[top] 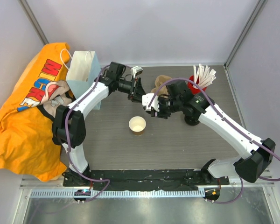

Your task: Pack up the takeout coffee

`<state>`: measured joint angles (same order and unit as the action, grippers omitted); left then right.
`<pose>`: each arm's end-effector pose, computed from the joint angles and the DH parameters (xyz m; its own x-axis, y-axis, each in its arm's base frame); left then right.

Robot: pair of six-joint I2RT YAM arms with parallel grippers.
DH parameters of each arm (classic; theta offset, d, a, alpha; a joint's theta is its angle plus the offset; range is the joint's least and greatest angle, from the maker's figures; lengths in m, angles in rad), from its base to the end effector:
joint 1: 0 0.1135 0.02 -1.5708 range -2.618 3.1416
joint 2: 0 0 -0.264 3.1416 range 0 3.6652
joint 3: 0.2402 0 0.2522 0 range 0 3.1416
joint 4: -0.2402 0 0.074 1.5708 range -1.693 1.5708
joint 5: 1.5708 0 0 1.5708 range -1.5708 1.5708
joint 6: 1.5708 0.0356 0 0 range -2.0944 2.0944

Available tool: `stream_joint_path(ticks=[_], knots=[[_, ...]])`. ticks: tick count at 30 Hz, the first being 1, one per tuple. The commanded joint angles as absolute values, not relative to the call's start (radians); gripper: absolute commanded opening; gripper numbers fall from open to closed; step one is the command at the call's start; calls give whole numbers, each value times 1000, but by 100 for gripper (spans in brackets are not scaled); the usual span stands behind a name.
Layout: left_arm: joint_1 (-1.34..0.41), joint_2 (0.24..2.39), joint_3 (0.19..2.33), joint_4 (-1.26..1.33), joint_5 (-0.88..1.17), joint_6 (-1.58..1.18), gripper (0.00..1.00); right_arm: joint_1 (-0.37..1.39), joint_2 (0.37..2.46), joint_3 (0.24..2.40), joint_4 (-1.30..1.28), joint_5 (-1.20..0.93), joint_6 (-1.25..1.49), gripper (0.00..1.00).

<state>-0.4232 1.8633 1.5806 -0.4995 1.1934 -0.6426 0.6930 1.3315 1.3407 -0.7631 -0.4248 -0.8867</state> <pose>0.3601 -0.1985 0.2942 -0.9655 0.1927 -0.1752 0.2174 0.2256 -0.9497 0.2056 0.1898 0.3594 0.2974 -0.6708 -0.6794 -0.9220 -0.0172 -0.3867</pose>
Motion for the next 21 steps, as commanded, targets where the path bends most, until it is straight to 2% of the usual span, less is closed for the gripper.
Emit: stream_joint_path(ticks=[1, 7, 12, 18, 21], knots=[[-422, 1809, 1574, -437, 1243, -675, 0, 698, 1335, 1339, -687, -400, -879, 44], [-423, 1810, 1572, -433, 1250, -681, 0, 698, 1353, 1342, -680, -385, -881, 42], [-423, 1804, 1562, -416, 1258, -699, 0, 699, 1354, 1342, -683, -388, -879, 34], [-423, 1798, 1552, -380, 1278, -724, 0, 698, 1351, 1321, -686, -393, -893, 33], [-423, 1795, 1542, -342, 1287, -756, 0, 701, 1347, 1315, -683, -390, -896, 26]])
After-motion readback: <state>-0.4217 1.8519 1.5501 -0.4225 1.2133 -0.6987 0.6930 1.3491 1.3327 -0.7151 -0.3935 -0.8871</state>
